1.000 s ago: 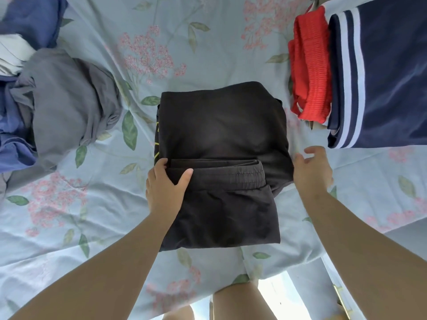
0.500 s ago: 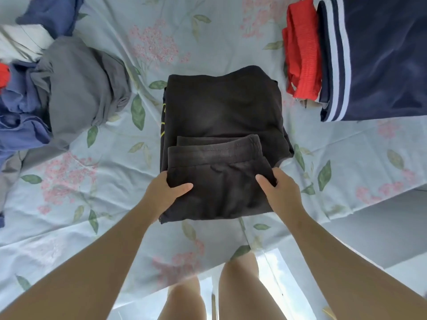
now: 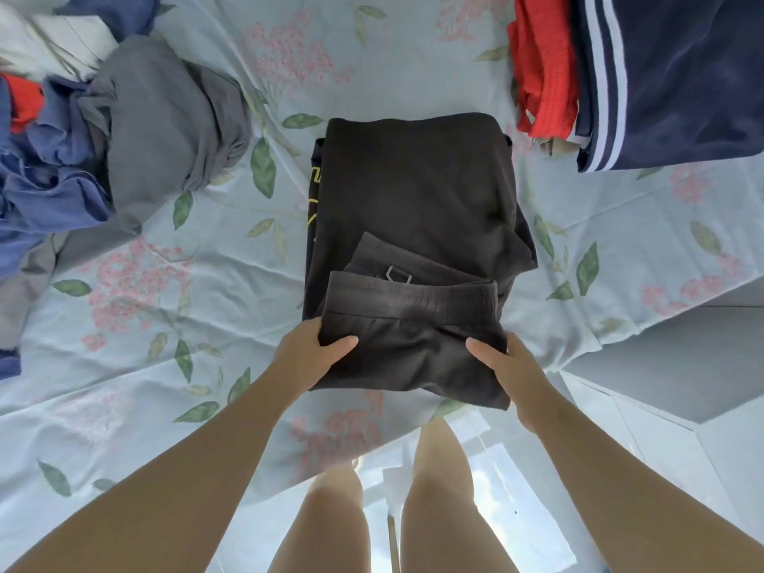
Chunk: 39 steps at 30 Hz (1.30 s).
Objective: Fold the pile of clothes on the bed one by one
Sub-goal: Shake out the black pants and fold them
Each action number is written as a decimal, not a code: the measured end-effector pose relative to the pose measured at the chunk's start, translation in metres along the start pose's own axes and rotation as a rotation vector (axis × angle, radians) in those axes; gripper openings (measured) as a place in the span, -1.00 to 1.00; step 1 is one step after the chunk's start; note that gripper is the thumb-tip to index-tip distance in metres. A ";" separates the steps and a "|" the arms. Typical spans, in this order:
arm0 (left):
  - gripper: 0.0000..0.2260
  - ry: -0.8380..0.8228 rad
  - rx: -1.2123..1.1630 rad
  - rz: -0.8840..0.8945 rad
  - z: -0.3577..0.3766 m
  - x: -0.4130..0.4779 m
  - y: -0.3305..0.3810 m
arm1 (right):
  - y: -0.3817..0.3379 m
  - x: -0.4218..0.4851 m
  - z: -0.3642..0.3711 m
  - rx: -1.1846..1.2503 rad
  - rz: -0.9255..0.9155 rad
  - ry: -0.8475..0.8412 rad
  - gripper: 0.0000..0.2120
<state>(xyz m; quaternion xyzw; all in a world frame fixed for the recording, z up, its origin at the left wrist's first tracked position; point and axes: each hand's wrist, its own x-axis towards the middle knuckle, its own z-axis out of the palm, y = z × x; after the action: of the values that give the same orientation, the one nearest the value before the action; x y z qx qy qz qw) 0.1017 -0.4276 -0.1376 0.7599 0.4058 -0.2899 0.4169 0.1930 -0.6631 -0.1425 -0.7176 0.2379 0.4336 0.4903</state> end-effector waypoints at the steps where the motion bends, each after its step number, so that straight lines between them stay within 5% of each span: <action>1: -0.72 0.060 0.006 0.048 0.002 0.001 0.003 | -0.002 0.004 0.001 0.012 -0.038 0.064 -0.69; 5: -0.88 0.164 -0.167 0.212 -0.004 -0.001 0.028 | -0.018 0.011 0.004 -0.107 -0.152 0.114 -0.69; 8: -0.88 0.151 -0.386 0.211 -0.022 -0.001 0.053 | -0.034 0.011 -0.002 0.018 -0.271 0.108 -0.82; 11: -0.93 0.213 -0.386 0.212 -0.028 0.017 0.064 | -0.046 0.025 -0.007 0.135 -0.327 0.156 -0.75; 15: -0.45 0.084 -0.202 -0.070 -0.012 0.044 0.051 | -0.047 0.048 -0.004 0.017 -0.136 0.184 -0.53; 18: -0.40 0.096 -0.276 -0.174 -0.009 0.053 0.049 | -0.048 0.051 -0.003 -0.112 -0.132 0.143 -0.51; 24: -0.78 0.036 -0.456 -0.038 -0.038 0.051 0.078 | -0.080 0.037 -0.008 -0.187 -0.404 0.108 -0.82; 28: -0.91 0.257 -0.640 0.103 -0.060 0.058 0.098 | -0.115 0.048 -0.009 -0.101 -0.503 0.229 -0.69; 30: -0.82 0.409 -0.442 0.075 -0.058 0.076 0.097 | -0.125 0.065 -0.006 -0.229 -0.457 0.313 -0.49; 33: -0.53 0.515 0.207 0.059 -0.039 0.086 0.086 | -0.114 0.073 0.003 -0.806 -0.553 0.474 -0.39; 36: -0.42 0.483 0.507 0.444 -0.012 0.078 0.068 | -0.083 0.066 0.014 -1.094 -0.908 0.331 -0.52; 39: -0.29 0.283 0.800 0.618 0.008 0.073 0.037 | -0.041 0.070 0.010 -1.378 -0.962 0.149 -0.39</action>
<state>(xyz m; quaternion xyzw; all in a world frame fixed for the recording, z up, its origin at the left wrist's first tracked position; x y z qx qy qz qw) 0.1694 -0.4188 -0.1834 0.9757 0.0728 -0.1801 0.1013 0.2560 -0.6312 -0.1835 -0.9061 -0.3798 0.1772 0.0573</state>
